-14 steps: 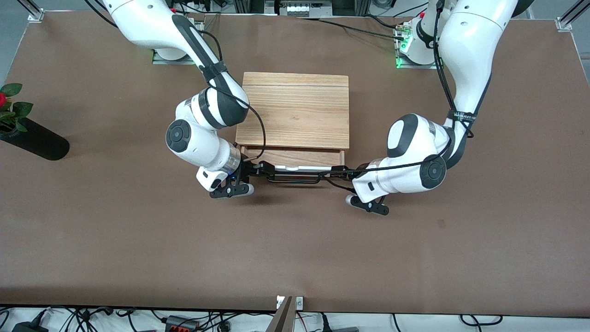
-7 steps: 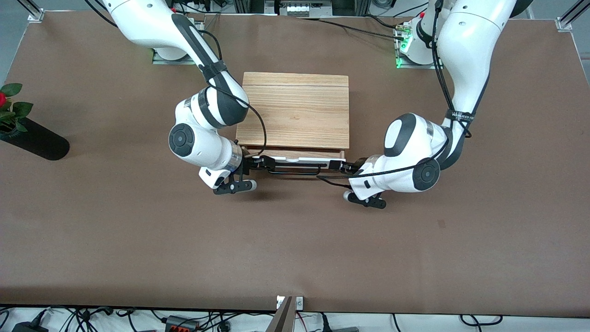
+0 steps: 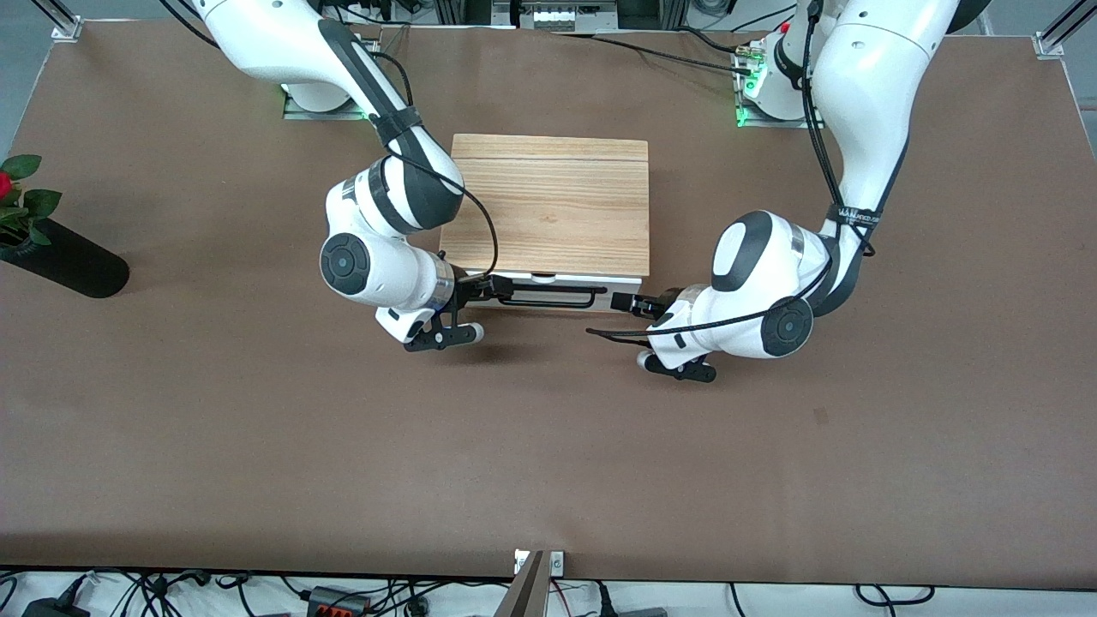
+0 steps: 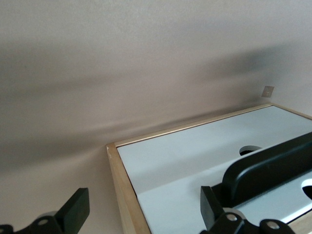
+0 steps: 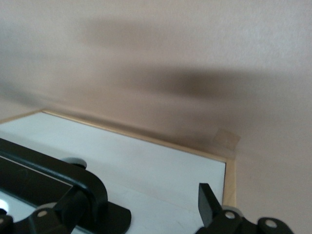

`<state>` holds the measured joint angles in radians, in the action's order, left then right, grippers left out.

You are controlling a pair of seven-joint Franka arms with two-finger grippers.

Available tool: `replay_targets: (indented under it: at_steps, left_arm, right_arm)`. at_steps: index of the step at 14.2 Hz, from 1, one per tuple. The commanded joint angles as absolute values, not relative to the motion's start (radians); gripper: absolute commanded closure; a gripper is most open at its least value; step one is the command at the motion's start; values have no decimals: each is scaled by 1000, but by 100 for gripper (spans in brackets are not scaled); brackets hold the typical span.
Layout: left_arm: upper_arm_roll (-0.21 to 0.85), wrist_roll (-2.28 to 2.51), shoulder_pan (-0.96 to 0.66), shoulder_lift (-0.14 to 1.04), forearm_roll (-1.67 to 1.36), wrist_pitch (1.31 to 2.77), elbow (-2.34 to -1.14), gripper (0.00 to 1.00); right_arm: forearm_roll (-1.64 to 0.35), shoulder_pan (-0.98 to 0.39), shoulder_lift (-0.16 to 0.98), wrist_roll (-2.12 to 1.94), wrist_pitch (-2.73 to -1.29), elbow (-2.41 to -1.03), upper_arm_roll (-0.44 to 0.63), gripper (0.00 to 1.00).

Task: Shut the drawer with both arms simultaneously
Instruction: 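Push the drawer front into the cabinet with both grippers together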

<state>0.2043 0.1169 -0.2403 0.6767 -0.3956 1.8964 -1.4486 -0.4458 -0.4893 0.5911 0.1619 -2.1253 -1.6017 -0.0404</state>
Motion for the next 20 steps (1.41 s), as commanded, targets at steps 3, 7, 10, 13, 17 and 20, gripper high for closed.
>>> replay_targets:
  at_steps: [3,7,10,13,17,20]
  left_arm:
    - [201,133,-238,672,-385,1879,-1450,0]
    - [201,133,-235,673,-387,1881,-1439,0]
    - [195,121,-232,670,-384,1881,-1437,0]
    - [196,117,-219,664,-382,1882,-1434,0]
    - [201,117,-187,658,-377,1882,-1433,0]
    - [202,120,-178,644,-376,1881,-1433,0]
  right_arm:
    - [-456,-499,555,161,-2023,-1628,-40,0]
    - [-456,-499,554,161,-2022,-1628,-38,0]
    - [-457,-500,552,175,-2022,-1620,-40,0]
    - [-457,-499,529,178,-2004,-1618,-40,0]
    - [-457,-497,486,178,-1996,-1612,-38,0]
    - [-457,-497,456,175,-1996,-1611,-37,0]
